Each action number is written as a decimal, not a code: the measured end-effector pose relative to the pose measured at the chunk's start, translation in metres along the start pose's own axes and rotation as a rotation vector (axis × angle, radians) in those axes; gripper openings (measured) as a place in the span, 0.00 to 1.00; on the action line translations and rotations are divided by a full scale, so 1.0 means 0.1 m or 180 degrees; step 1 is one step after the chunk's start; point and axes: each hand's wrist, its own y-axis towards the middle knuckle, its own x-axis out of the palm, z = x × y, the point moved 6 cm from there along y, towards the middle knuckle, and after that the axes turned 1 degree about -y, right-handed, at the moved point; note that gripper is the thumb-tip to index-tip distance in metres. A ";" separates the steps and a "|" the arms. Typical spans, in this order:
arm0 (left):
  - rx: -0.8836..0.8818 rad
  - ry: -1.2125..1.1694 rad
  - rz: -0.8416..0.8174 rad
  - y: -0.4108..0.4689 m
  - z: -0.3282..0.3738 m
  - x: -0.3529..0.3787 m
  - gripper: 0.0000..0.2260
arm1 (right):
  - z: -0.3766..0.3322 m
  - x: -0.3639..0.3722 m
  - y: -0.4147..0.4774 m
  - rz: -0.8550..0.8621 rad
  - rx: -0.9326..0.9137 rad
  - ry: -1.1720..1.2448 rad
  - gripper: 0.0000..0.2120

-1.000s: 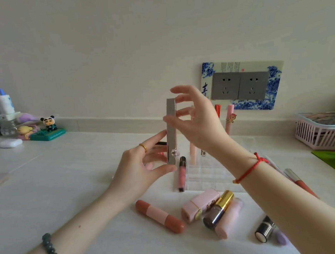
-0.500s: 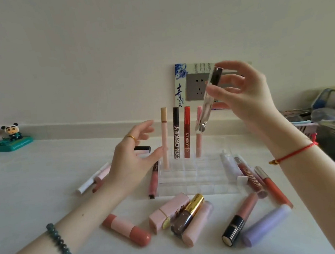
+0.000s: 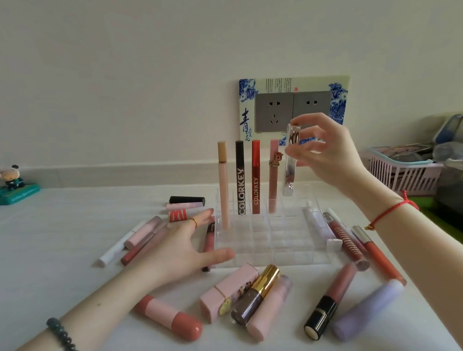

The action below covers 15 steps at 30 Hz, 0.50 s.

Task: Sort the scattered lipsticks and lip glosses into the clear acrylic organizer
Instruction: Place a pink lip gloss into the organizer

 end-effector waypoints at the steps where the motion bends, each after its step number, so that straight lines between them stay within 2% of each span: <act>1: 0.0035 0.0081 -0.0032 -0.01 0.02 0.01 0.49 | 0.02 0.00 0.00 -0.0023 0.0004 -0.0031 0.19; 7: 0.0186 0.0276 0.0006 -0.04 0.07 0.02 0.40 | 0.14 0.05 -0.03 -0.0215 0.0139 -0.0068 0.19; 12: 0.0163 0.0310 -0.0047 -0.04 0.05 0.03 0.45 | 0.21 0.08 -0.05 -0.0256 0.0204 -0.0046 0.19; 15: 0.0193 0.0320 -0.0015 -0.04 0.05 0.03 0.43 | 0.25 0.09 -0.06 -0.0271 0.0262 -0.0008 0.19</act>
